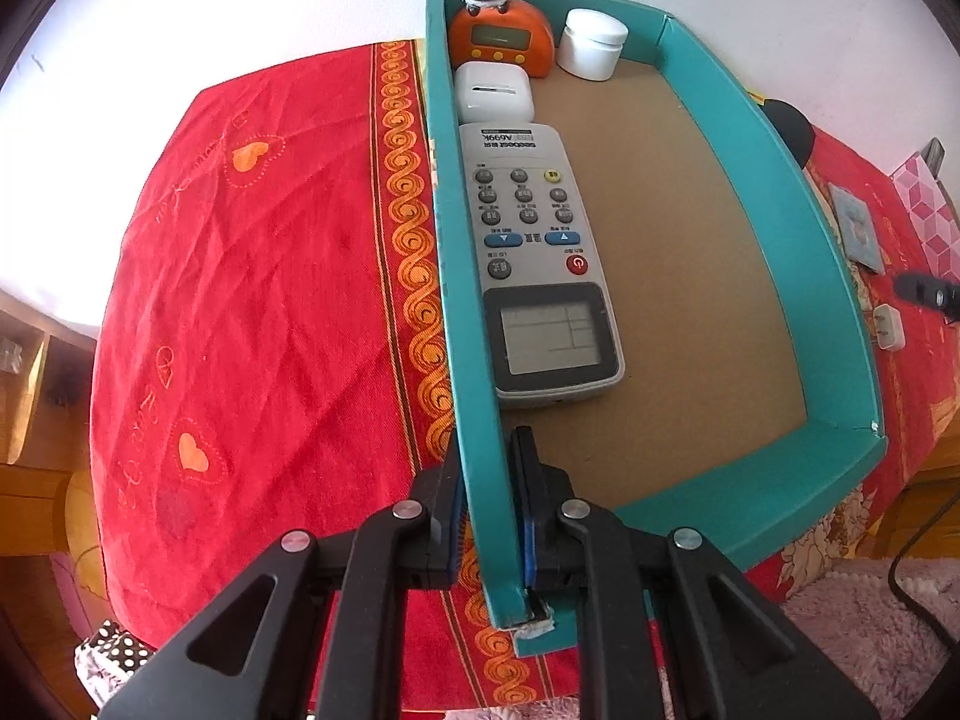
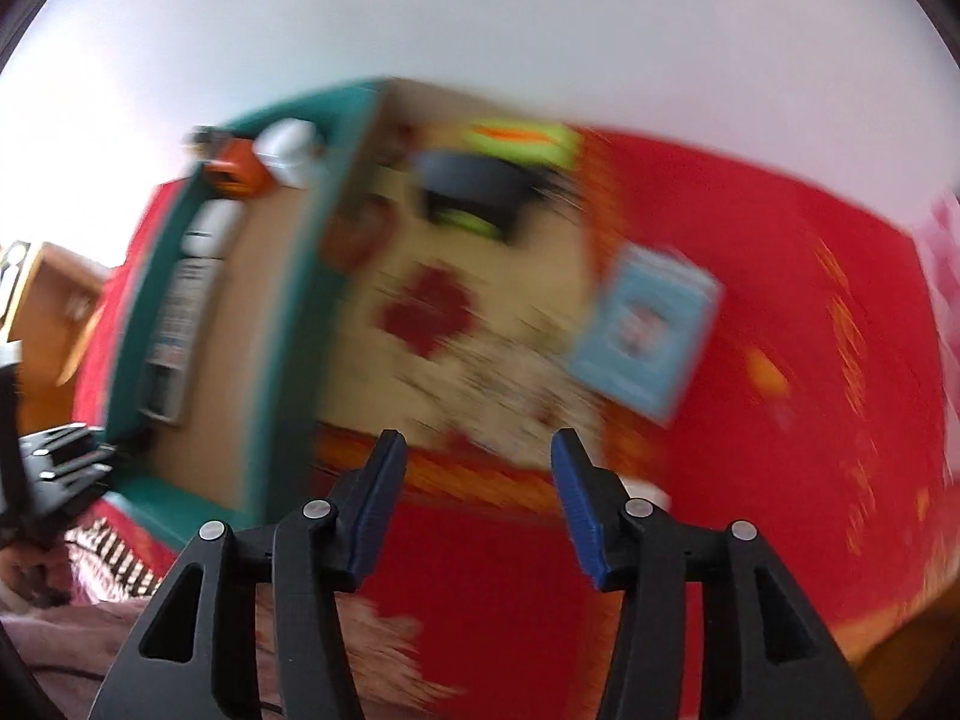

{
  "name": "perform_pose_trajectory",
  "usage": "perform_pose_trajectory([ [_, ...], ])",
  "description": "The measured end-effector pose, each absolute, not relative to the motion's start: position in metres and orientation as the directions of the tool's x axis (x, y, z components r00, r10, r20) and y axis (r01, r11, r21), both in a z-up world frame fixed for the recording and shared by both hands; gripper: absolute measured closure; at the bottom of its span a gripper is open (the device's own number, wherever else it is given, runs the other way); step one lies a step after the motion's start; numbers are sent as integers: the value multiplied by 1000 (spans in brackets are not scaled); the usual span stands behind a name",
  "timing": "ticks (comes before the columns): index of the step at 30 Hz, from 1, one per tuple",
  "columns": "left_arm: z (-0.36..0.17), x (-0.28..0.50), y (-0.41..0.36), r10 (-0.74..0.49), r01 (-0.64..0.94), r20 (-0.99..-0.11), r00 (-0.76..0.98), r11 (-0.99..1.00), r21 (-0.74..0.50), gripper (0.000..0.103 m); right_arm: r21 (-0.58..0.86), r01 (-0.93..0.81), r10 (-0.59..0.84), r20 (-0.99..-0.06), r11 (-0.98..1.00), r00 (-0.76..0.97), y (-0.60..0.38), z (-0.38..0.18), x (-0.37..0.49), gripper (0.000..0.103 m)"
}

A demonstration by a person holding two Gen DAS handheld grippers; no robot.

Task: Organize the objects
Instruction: 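Move the right gripper back toward the white plug charger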

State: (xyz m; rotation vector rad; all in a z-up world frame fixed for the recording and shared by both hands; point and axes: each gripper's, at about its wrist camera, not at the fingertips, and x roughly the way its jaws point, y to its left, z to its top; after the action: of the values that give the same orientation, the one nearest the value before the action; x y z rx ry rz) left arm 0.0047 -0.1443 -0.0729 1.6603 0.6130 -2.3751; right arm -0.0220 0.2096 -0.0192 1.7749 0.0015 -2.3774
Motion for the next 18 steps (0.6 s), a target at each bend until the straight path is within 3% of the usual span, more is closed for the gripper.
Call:
perform_pose_trajectory([
  [7,-73,6,-146,77,384,-932,-353,-897,-220,91,85,50,-94,-971,-995,-220,252,-43,-5,46],
  [18,-74,12,-150,70,388,-934,-352,-896,-214,91,84,139,-112,-972,-987,-205,254,-48,0,45],
])
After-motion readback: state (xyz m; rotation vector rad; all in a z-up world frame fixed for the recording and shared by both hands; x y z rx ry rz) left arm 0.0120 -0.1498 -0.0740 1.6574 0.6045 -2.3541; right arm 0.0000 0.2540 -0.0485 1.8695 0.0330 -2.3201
